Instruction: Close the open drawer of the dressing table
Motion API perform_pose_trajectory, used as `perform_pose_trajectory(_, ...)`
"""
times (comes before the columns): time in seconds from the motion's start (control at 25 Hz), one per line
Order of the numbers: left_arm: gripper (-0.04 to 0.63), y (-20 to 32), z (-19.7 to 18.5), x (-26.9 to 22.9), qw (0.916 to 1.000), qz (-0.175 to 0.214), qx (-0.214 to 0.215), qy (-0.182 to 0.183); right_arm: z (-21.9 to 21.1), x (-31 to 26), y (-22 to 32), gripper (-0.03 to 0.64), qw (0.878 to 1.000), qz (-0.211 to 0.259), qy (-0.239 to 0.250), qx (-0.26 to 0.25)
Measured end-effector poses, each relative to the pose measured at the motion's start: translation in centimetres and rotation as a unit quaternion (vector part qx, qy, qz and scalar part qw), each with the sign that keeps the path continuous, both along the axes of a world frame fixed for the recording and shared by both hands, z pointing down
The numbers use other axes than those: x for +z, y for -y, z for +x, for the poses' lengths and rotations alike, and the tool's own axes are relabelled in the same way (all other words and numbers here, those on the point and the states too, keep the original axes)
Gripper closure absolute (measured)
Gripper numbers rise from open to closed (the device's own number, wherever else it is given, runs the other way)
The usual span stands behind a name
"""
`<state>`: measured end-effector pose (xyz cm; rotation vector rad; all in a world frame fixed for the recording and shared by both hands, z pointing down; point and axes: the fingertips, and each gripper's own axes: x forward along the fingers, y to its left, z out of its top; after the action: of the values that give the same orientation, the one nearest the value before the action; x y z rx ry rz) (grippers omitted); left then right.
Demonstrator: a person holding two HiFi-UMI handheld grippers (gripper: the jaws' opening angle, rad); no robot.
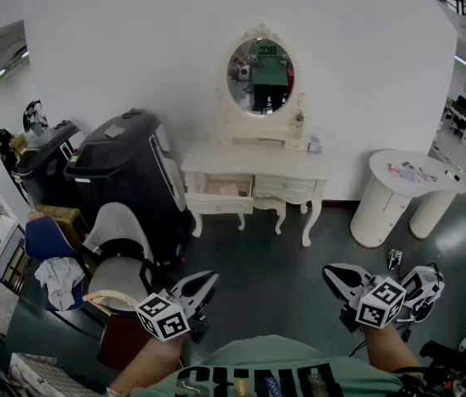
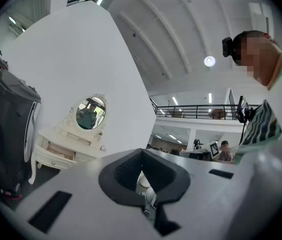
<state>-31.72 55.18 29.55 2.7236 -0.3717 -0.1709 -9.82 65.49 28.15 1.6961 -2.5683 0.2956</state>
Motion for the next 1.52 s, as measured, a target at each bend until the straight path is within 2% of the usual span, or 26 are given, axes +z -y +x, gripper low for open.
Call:
perform_pose_trajectory(0.36, 0.586, -1.8, 2.5, -0.4, 0.9999, 0.002, 0.015, 0.000, 2.4, -0.2, -1.6, 0.606, 1.000, 0.001, -0.001, 0.007)
perform_pose_trajectory(0.68, 0.586, -3.5, 4.5, -0.4, 1.0000, 0.003, 0.008, -0.004, 4.7, 0.0, -3.1, 0.606, 1.000, -0.009, 0.006, 0.005)
perform_pose_trajectory(1.0, 0.586, -6.0, 8.6, -0.2, 0.9999, 0.005, 0.015, 0.006, 7.7, 0.2, -5.6, 0.606, 1.000, 0.000, 0.002, -0.011)
perform_pose_trajectory(1.52, 0.586, -7.3, 14.7, 1.4, 0.9982, -0.013, 0.054, 0.022, 12.4, 2.2, -7.3, 0.606, 0.999, -0.012, 0.029, 0.012)
